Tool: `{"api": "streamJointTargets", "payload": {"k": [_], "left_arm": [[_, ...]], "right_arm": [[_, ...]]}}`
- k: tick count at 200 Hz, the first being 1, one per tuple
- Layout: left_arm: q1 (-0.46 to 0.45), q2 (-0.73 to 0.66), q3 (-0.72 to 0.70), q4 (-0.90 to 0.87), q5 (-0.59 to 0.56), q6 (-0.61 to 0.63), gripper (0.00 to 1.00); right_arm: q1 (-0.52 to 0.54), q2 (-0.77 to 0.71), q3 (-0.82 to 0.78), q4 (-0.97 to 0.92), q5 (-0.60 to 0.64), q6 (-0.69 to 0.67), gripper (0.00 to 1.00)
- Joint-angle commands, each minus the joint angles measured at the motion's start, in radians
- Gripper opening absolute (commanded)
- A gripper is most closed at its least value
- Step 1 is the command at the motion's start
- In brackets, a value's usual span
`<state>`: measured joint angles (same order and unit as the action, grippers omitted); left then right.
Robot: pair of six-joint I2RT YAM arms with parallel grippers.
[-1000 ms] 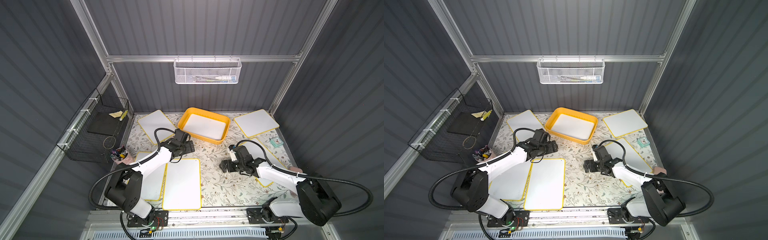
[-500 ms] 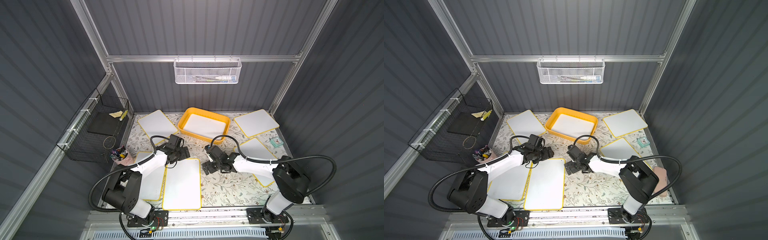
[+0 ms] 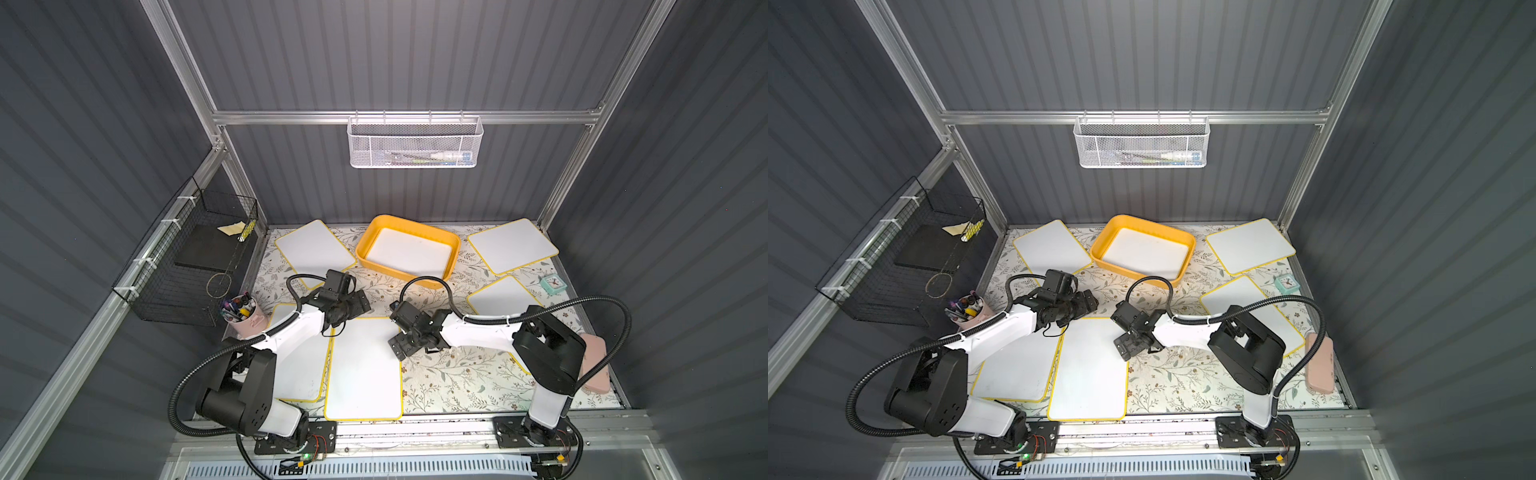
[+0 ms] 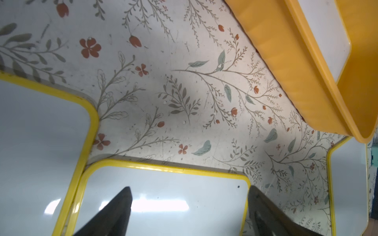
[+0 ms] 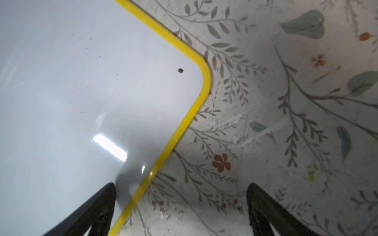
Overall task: Put the whiteboard into the storage box
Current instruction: Place the whiteboard in the storage box, then move the whiteboard to the center of the board.
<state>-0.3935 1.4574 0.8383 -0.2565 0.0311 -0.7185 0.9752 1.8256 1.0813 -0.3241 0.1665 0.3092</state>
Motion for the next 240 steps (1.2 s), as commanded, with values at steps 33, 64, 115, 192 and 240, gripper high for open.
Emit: {"api": "streamJointTargets", "payload": {"k": [33, 64, 115, 192, 240], "left_arm": [[0.012, 0.022, 0.015, 0.022, 0.026, 0.001, 0.89], [0.012, 0.034, 0.021, 0.032, 0.033, -0.001, 0.88], [0.012, 0.035, 0.005, 0.053, 0.042, -0.011, 0.88], [0.012, 0.046, 0.003, 0.055, 0.053, -0.004, 0.88], [0.012, 0.066, -0.001, 0.055, 0.078, -0.004, 0.88]], "right_arm": [[0.0, 0.022, -0.027, -0.092, 0.104, 0.01, 0.99], [-0.004, 0.014, -0.069, -0.078, 0.107, 0.024, 0.99], [-0.041, 0.017, -0.086, -0.083, 0.124, 0.006, 0.99], [-0.163, -0.035, -0.127, -0.035, 0.118, -0.043, 0.99], [-0.251, -0.073, -0.127, -0.027, 0.075, -0.071, 0.99]]}}
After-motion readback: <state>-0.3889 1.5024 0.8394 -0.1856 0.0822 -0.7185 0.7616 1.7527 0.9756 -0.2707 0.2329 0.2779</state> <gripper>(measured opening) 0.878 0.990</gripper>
